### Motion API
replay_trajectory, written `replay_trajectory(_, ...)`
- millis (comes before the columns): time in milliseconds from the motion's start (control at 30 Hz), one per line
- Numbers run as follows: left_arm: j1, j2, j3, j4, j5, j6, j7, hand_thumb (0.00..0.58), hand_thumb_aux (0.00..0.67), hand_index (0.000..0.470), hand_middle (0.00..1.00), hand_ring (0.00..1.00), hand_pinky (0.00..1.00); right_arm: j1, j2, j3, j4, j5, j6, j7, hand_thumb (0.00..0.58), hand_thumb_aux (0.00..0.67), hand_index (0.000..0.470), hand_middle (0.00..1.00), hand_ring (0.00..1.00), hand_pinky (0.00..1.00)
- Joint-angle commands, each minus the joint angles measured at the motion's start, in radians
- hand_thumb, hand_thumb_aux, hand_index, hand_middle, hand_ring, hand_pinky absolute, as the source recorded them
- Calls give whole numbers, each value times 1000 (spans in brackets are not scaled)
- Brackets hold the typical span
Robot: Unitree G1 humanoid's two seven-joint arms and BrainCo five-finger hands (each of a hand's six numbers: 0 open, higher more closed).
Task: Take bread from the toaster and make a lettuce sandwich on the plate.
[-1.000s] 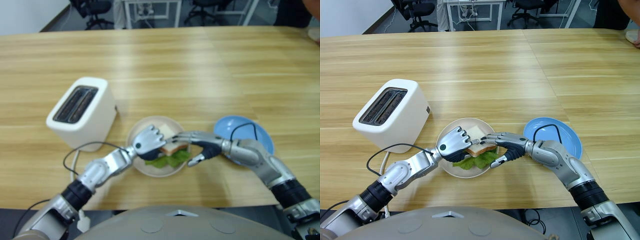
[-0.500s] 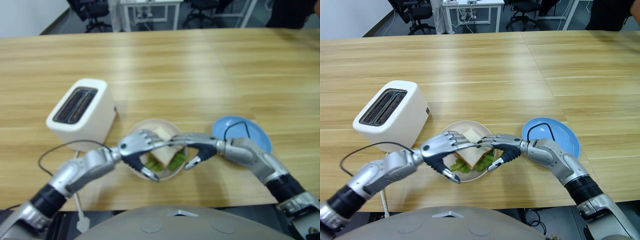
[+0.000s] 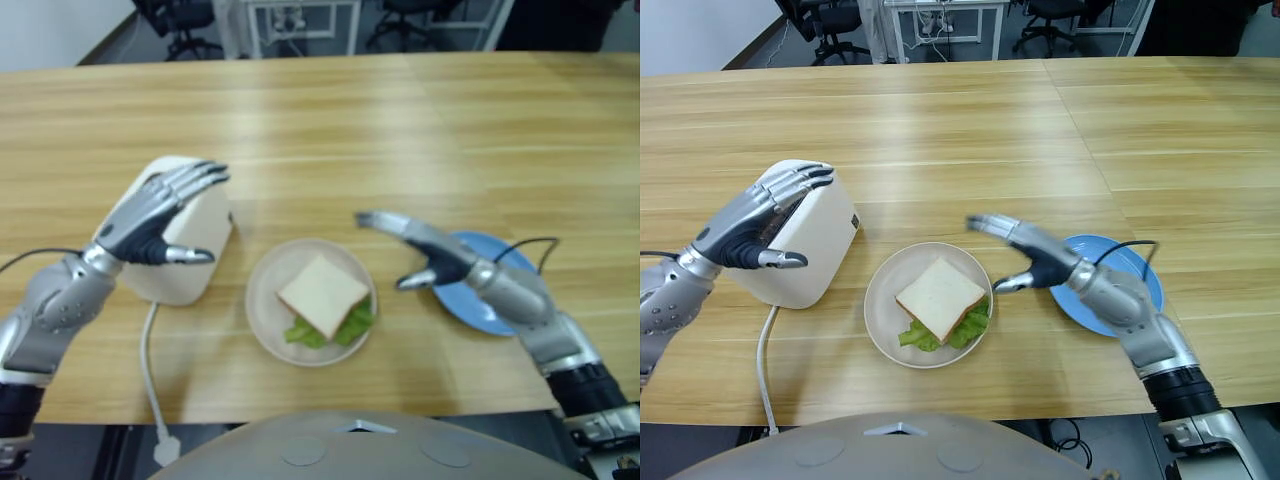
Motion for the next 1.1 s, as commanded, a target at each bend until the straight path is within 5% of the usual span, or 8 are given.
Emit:
replay_trajectory(33, 47, -17, -92, 15, -82, -34, -115, 377, 273, 188, 0, 0, 0, 96, -10, -69, -88, 254, 15, 52, 0, 0, 0, 0, 0, 0)
replay_trajectory(100, 71, -17, -127, 32, -139, -46, -174, 578, 631, 433, 0, 0, 0, 158, -33, -86, -102, 328, 16, 107, 0, 0, 0, 0, 0, 0)
replay_trajectory(167, 113, -6, -174, 59, -172, -59, -243, 580, 670, 460, 1000, 1000, 1000, 241, -73, -77, -85, 377, 18, 198, 0, 0, 0, 0, 0, 0)
replay_trajectory(200, 135, 1, -203, 75, -185, -66, -284, 580, 670, 460, 1000, 1000, 1000, 281, -95, -64, -70, 390, 22, 250, 0, 0, 0, 0, 0, 0)
replay_trajectory(233, 156, 8, -233, 92, -197, -72, -325, 580, 670, 460, 1000, 1000, 1000, 315, -111, -54, -42, 387, 7, 292, 464, 370, 254, 0, 0, 0)
replay_trajectory(267, 176, 14, -270, 108, -221, -67, -377, 580, 670, 460, 1000, 1000, 1000, 344, -124, -47, -6, 377, 6, 327, 464, 370, 254, 0, 0, 0)
replay_trajectory(300, 192, 21, -305, 127, -237, -63, -425, 580, 670, 460, 1000, 1000, 1000, 368, -134, -38, 29, 365, 4, 360, 580, 670, 460, 733, 733, 733)
replay_trajectory(1100, -145, -305, -509, 682, 204, -96, -287, 580, 670, 460, 1000, 1000, 1000, 14, 218, 212, 622, -121, -117, 257, 580, 670, 460, 1000, 1000, 1000)
